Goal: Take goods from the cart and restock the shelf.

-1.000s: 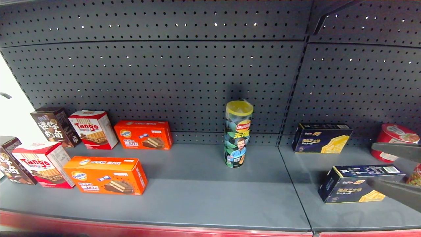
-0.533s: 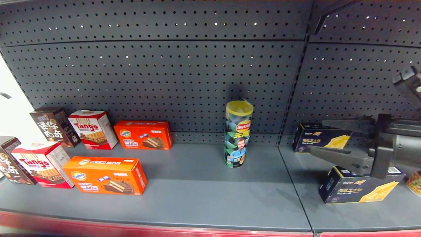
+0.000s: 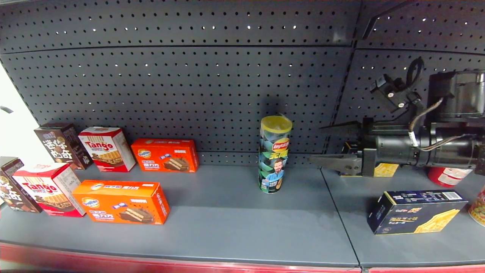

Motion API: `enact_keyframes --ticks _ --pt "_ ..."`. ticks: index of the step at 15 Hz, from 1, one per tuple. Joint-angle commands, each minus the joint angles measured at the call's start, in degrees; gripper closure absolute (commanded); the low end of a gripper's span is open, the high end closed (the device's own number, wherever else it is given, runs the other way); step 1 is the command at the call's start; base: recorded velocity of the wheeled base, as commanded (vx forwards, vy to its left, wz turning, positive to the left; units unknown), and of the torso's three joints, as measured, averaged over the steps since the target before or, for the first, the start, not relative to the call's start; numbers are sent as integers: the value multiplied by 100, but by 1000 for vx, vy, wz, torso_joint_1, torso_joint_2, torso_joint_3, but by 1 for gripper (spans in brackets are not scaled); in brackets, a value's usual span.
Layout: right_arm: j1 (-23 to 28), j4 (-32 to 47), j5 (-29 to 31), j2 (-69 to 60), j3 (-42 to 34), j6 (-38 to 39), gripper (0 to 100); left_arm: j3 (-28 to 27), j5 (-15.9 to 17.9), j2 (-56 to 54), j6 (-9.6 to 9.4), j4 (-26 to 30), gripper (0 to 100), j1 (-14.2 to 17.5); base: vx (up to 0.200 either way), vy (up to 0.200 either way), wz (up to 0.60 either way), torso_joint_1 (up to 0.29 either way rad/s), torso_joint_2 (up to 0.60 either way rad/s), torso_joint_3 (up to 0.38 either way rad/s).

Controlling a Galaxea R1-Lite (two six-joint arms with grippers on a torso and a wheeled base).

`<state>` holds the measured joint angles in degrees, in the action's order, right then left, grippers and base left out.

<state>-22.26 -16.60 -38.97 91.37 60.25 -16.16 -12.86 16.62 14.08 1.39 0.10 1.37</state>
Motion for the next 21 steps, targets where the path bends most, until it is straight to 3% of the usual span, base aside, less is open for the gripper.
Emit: enact_keyframes --ticks 1,5,10,21 --pt "11 -80 -128 461 180 -27 0 -23 0 7 2 -1 100 4 0 0 0 0 0 0" --pt "117 -519 -488 1076 409 -27 0 20 8 25 2 8 100 -5 0 0 0 0 0 0" --pt "117 -572 -568 1401 594 -27 0 29 0 -46 2 412 100 -119 0 0 0 0 0 0" --pt "257 -862 -1095 2570 1516 -10 0 -32 -9 -28 2 438 100 -119 0 0 0 0 0 0"
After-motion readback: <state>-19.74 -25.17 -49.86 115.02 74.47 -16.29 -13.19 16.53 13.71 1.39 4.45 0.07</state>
